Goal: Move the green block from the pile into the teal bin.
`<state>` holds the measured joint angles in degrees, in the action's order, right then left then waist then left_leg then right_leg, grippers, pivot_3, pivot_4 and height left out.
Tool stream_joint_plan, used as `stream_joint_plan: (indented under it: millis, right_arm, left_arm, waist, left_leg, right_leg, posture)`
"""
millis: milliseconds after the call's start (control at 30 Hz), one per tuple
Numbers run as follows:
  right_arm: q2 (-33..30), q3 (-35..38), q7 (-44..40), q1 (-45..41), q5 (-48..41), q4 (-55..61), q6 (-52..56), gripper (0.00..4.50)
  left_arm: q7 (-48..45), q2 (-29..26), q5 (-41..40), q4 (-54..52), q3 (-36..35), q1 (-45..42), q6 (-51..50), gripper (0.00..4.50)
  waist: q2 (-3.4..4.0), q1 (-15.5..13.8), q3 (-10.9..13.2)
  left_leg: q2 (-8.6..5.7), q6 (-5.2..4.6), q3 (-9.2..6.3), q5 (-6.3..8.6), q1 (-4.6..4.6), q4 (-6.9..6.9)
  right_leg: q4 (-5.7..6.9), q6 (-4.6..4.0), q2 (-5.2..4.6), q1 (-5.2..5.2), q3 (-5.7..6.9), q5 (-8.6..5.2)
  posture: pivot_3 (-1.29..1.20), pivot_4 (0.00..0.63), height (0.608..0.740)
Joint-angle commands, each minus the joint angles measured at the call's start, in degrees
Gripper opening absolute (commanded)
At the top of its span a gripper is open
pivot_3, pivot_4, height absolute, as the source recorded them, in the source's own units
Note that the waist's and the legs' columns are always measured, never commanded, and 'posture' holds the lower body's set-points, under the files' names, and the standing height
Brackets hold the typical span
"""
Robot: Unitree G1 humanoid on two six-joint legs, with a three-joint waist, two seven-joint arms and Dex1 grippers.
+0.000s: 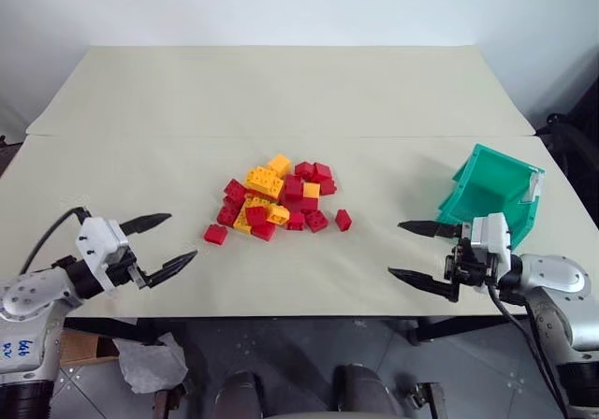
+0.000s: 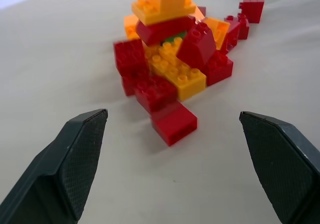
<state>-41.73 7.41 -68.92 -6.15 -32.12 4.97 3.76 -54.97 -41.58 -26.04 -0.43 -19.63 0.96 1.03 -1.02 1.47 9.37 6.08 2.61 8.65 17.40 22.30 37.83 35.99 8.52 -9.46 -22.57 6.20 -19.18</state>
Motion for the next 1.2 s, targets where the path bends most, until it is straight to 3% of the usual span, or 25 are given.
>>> stream_joint_plan:
  millis: [33,333,633,767,967,1033,1133,1200]
  right_arm:
    - [0.5,1.0,-0.2,-0.5,0.1,0.7,-1.1,4.48]
    - [5.7,-0.7,3.6,-5.2,-1.9,4.7,1.7,4.48]
    - [11.5,-8.0,10.1,-12.1,1.0,10.1,7.4,4.48]
    - [12.0,-10.8,10.4,-14.2,1.9,10.2,8.9,3.58]
    - [13.5,-16.1,11.3,-17.1,5.9,7.7,10.8,1.39]
    - [20.9,-24.5,15.3,-23.8,13.4,-0.8,11.6,0.97]
    - [28.5,-28.4,18.2,-31.0,17.3,-10.2,14.3,0.23]
    - [31.4,-29.0,19.6,-34.8,20.3,-16.1,12.0,0.23]
  left_arm:
    - [0.4,-0.1,-0.2,-1.4,-1.2,-0.2,0.5,4.5]
    - [-0.4,2.1,-8.6,-3.2,-4.2,0.6,-5.8,4.5]
    - [1.5,6.3,-8.3,1.9,-13.1,8.7,-1.0,4.5]
    - [2.0,7.5,-9.0,-1.2,-13.9,11.5,-1.4,4.5]
    - [-0.1,7.1,-8.2,-6.8,-11.0,13.9,-2.9,4.5]
    - [0.5,7.1,-8.0,-8.8,-8.4,11.1,-3.3,4.5]
    - [0.7,6.9,-7.9,-10.1,-6.8,9.8,-4.0,4.5]
    - [0.9,7.0,-8.1,-10.7,-6.3,9.6,-4.5,4.5]
  waist:
    - [0.0,0.0,0.0]
    - [0.01,0.2,0.0]
    - [-0.04,0.1,0.0]
    - [-0.09,-0.1,0.0]
    - [-0.1,0.2,0.0]
    - [-0.15,0.6,0.0]
    - [-0.12,1.8,0.0]
    - [-0.1,1.8,0.0]
  left_leg:
    - [0.0,0.0,0.0,0.0,0.0,0.0]
    - [0.01,0.01,0.0,-0.01,-0.01,0.02]
    - [0.04,0.0,0.02,0.02,0.01,0.02]
    - [0.04,-0.01,-0.01,0.04,0.04,0.06]
    - [0.05,0.01,0.0,0.05,0.02,0.07]
    - [0.06,0.01,0.0,0.05,0.02,0.06]
    - [0.14,0.11,0.14,-0.06,-0.05,0.16]
    - [0.19,0.17,0.11,-0.09,-0.03,0.14]
  right_leg:
    - [0.0,0.0,0.0,0.0,0.0,0.0]
    - [0.06,0.0,0.0,0.0,0.0,0.0]
    - [0.09,0.0,0.0,-0.04,0.01,0.0]
    - [0.07,0.0,0.0,-0.02,0.03,0.0]
    - [0.09,0.0,0.0,-0.04,0.04,0.0]
    - [0.11,0.0,0.0,-0.05,0.05,0.0]
    - [0.51,-0.08,0.0,-0.18,0.06,-0.01]
    - [0.97,-0.13,0.02,-0.29,0.08,-0.02]
  posture:
    - [0.0,0.15,0.74]
    - [0.0,0.15,0.74]
    - [0.0,0.15,0.74]
    - [0.0,0.15,0.74]
    - [0.0,0.15,0.74]
    - [0.0,0.15,0.74]
    - [0.0,0.15,0.74]
    - [0.0,0.15,0.74]
